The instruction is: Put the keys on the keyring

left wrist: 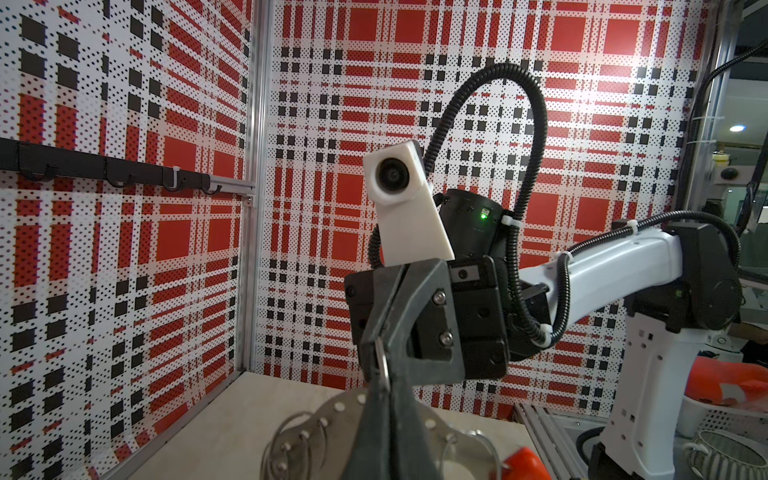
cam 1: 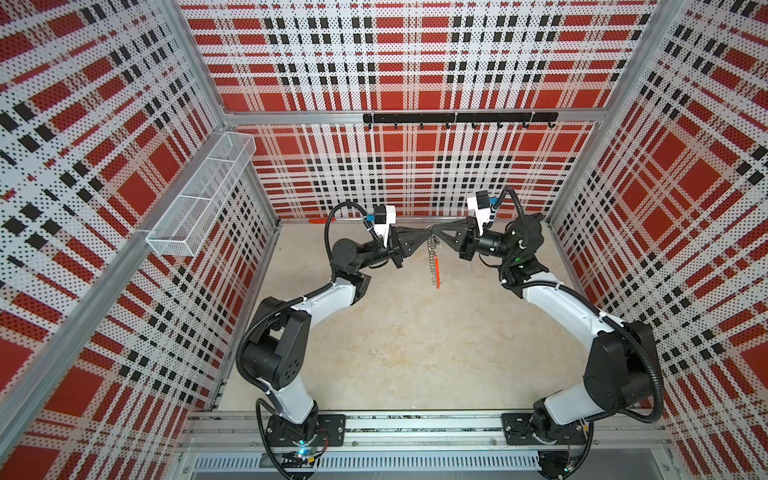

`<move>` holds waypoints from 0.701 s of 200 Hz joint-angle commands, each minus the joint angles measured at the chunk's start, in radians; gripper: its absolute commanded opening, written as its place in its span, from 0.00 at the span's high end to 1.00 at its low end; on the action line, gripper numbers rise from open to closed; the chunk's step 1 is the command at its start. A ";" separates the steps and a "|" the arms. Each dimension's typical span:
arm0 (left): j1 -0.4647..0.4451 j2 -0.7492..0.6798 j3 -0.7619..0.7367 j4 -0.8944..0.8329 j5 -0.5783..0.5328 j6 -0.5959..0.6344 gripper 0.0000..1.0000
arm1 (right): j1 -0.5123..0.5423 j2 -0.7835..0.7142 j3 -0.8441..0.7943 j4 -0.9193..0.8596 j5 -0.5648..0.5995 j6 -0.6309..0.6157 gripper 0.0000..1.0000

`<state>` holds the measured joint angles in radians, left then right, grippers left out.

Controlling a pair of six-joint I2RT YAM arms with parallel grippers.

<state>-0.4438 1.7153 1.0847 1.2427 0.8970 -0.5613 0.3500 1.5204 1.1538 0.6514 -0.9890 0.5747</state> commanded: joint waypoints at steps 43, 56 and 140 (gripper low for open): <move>0.053 -0.064 -0.052 -0.051 -0.006 0.209 0.79 | 0.000 -0.118 0.017 -0.346 0.201 -0.423 1.00; 0.053 -0.097 -0.047 -0.173 -0.003 0.337 0.80 | 0.006 -0.136 0.016 -0.403 0.236 -0.518 1.00; -0.001 -0.113 0.262 -1.122 -0.060 0.980 0.78 | 0.048 -0.159 0.090 -0.683 0.364 -0.854 1.00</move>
<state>-0.4248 1.5925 1.2587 0.4595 0.8619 0.1886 0.3874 1.3937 1.1980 0.0315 -0.6598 -0.1516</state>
